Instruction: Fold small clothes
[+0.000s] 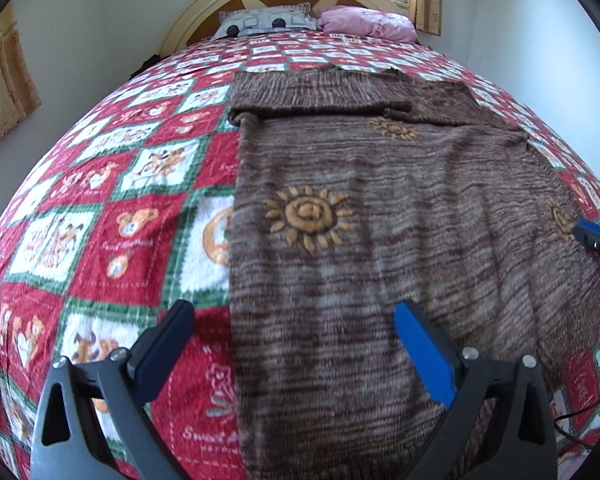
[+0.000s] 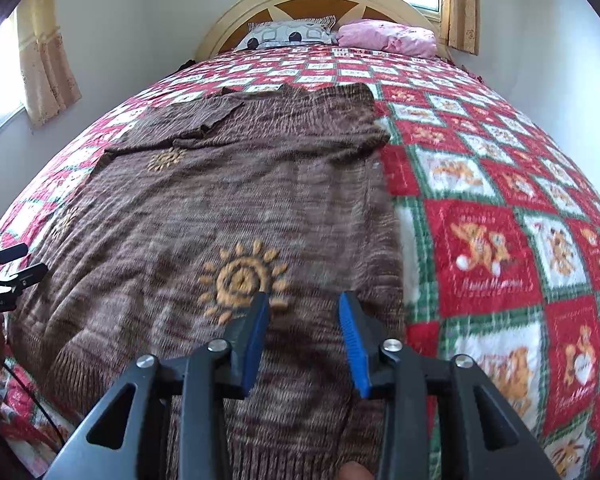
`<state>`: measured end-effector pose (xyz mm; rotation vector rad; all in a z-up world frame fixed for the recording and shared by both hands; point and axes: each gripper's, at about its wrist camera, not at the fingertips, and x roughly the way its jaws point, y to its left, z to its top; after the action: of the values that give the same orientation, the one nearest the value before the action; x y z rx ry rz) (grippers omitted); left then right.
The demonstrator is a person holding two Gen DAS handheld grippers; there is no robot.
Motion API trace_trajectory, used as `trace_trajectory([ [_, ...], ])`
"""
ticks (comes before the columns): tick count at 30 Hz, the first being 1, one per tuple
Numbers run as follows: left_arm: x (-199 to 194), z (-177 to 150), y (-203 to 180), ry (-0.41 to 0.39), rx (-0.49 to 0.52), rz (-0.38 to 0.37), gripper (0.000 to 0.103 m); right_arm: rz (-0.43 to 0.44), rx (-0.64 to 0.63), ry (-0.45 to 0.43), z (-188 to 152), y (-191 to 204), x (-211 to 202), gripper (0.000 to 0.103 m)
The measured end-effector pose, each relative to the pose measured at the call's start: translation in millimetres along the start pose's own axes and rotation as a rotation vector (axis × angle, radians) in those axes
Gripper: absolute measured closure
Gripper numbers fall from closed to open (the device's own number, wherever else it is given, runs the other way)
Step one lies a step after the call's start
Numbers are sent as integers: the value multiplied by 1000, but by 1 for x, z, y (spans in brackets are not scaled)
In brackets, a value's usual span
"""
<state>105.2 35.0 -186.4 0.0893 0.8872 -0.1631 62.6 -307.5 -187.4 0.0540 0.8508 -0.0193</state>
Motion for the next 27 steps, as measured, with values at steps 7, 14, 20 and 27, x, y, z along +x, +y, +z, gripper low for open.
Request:
trace_trajectory([
  [7, -8, -10, -4, -2, 5, 13, 1, 3, 17, -14, -16, 0, -13, 64],
  [14, -12, -19, -2, 2, -23, -2, 1, 3, 13, -20, -27, 2, -22, 64],
  [20, -14, -24, -1, 3, -34, -10, 1, 13, 22, -18, -31, 2, -25, 64],
  [27, -18, -30, -3, -7, -43, -11, 1, 25, 27, -29, -43, 0, -38, 64],
])
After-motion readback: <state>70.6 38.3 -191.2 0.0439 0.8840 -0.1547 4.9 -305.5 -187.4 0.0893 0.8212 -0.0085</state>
